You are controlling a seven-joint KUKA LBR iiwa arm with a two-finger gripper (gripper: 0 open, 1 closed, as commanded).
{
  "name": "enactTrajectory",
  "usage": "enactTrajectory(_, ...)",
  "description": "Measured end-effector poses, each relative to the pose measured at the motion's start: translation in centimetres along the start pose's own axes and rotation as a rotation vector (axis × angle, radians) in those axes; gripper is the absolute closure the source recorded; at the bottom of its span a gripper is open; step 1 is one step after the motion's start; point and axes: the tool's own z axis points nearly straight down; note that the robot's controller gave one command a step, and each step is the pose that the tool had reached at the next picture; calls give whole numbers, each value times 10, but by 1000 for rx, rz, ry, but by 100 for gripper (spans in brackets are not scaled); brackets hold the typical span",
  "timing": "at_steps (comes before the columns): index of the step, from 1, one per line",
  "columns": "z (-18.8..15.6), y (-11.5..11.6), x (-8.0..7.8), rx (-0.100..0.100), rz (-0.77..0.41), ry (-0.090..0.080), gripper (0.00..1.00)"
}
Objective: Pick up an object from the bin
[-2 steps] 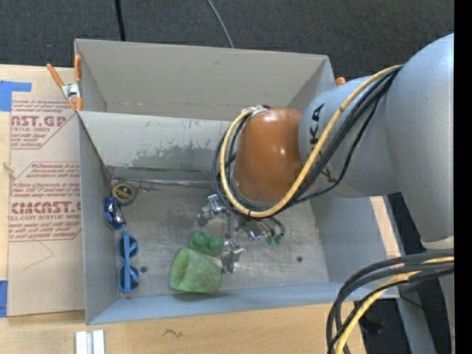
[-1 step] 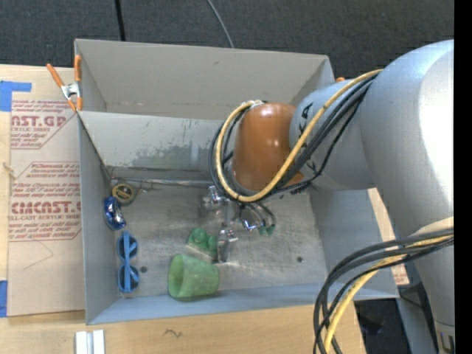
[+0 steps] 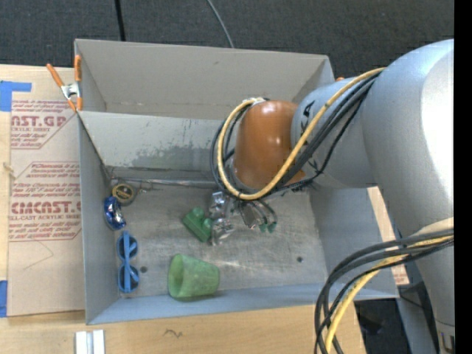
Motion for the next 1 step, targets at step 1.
enactTrajectory(1, -134, 6, -32, -1, 117, -9, 100)
